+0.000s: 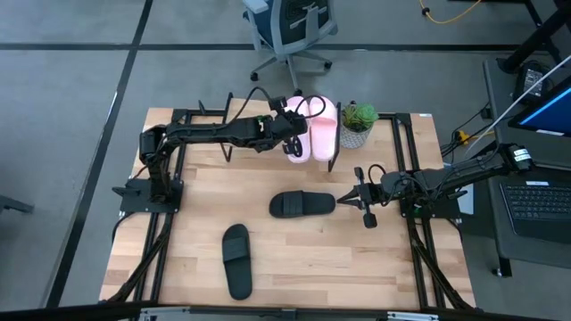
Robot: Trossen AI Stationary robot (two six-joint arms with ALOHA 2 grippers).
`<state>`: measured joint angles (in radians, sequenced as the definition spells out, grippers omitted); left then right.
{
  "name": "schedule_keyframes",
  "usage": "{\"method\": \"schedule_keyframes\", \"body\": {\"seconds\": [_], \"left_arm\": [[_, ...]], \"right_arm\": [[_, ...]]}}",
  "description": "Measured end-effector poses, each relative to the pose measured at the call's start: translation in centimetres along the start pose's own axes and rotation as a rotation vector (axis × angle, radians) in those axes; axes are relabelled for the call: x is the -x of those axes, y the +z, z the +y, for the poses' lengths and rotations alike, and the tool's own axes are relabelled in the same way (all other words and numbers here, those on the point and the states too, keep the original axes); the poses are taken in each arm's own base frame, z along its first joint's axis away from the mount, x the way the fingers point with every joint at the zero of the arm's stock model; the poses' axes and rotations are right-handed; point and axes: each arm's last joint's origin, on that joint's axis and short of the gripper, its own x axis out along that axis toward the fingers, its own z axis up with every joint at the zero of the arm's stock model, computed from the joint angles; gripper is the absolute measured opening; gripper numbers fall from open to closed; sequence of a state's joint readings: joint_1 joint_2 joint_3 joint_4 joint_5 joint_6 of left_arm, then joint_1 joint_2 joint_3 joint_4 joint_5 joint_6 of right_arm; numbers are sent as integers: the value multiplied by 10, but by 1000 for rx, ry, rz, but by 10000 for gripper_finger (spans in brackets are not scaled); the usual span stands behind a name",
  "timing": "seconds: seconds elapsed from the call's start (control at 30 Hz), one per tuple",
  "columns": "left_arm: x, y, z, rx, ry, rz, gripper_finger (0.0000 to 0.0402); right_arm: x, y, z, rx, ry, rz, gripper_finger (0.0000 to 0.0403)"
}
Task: Pick and place slides into the shelf
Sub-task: Put the pink slides on the shelf
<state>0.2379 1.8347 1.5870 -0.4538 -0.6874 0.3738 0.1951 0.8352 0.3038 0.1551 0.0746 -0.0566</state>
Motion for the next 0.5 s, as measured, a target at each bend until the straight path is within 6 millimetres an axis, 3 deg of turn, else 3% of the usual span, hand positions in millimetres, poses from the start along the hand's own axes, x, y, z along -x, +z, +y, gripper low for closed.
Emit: {"method": "schedule_keyframes", "body": {"seconds": [0.5], "left_arm": [[0,1,-3,0,-90,-34,34]], "right_arm": [[0,0,0,-2,0,-1,21]]}}
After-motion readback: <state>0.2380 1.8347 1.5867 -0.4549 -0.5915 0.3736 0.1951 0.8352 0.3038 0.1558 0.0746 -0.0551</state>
